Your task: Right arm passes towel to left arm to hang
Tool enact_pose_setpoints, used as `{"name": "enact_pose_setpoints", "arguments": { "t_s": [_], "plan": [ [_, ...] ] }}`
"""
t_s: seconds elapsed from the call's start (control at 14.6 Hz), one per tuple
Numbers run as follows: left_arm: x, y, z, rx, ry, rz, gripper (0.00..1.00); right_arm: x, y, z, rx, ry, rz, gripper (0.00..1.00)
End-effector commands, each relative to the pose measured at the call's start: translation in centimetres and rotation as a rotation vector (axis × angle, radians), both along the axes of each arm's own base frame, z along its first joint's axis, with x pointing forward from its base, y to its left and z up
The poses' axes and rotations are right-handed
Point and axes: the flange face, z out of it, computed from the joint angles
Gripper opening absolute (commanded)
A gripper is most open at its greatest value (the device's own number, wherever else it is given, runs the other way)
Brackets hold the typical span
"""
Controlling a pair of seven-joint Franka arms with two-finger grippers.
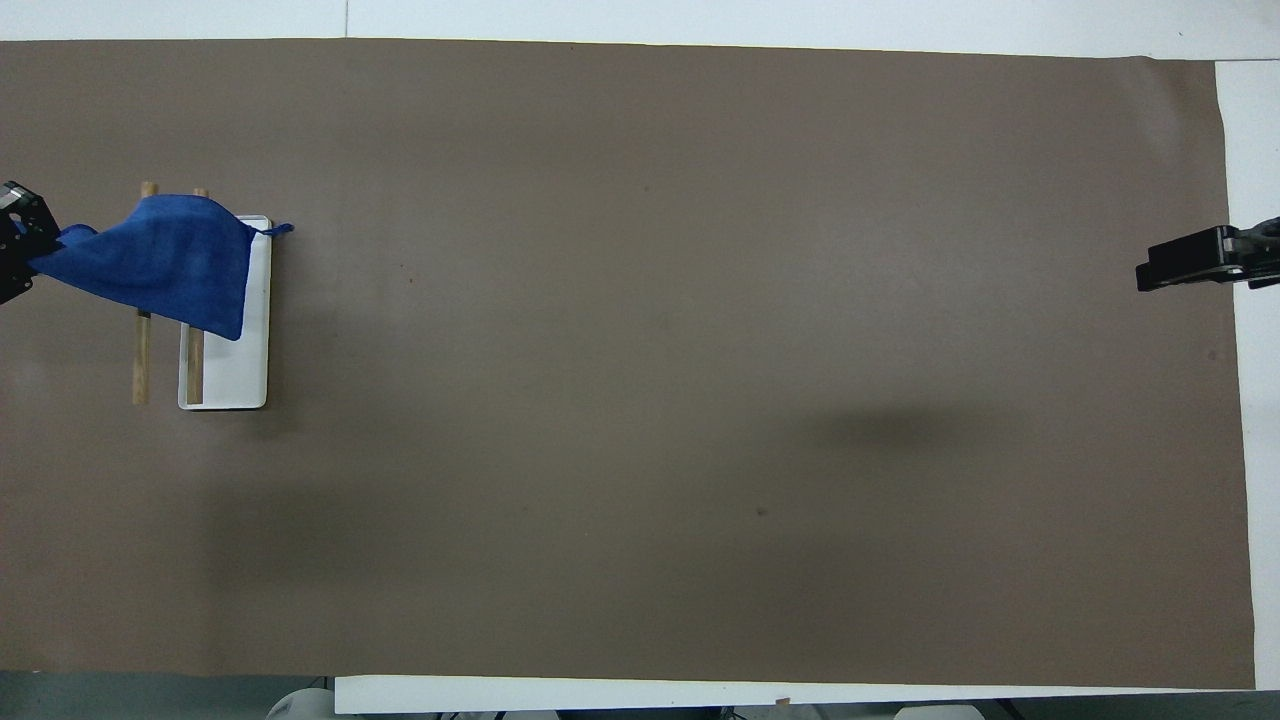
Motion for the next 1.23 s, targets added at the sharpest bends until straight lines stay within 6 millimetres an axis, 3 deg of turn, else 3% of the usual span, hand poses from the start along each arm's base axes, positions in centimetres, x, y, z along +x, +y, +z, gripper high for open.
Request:
{"name": "enact_pose_setpoints", "arguments": {
  "t_s": [0.0,0.07,0.14,0.21,0.34,0.55,0.75,0.89,0.96,1.16],
  "plan": [
    [-1.7,0.2,-0.2,0.017,0.013,-0.015,0.12,-0.6,0.2,0.2,-0.008,0.016,-0.008,1.0],
    [-1.9,1.1,-0.1,0.019,0.012,0.001,0.32,-0.6,0.6,0.2,-0.008,0.016,0.0,1.0],
    [-1.9,1.3,-0.2,0.019,0.015,0.004,0.69,-0.5,0.8,0.2,-0.008,0.015,0.004,1.0],
    [-1.8,1.2,0.3,0.018,0.012,0.006,0.99,-0.5,0.9,0.2,-0.008,0.015,0.006,1.0],
    [-1.4,0.9,0.9,0.018,0.016,0.0,1.0,-0.5,0.9,0.2,-0.007,0.015,0.004,1.0],
    [-0.6,0.2,4.1,0.018,0.036,-0.019,1.0,-0.6,0.6,0.2,-0.007,0.015,-0.001,1.0],
    [-1.0,-1.8,6.7,0.04,0.084,-0.219,1.0,-0.6,0.7,0.2,-0.007,0.015,0.001,1.0],
    [-1.7,-5.1,10.6,0.038,0.187,-0.432,1.0,-0.6,0.6,0.2,-0.007,0.015,-0.001,1.0],
    [-2.3,-5.6,12.1,0.03,0.224,-0.497,1.0,-0.6,0.7,0.2,-0.007,0.015,0.001,1.0],
    [-4.1,-8.7,15.3,0.014,0.322,-0.673,1.0,-0.6,0.7,0.2,-0.007,0.015,0.001,1.0]
  ]
}}
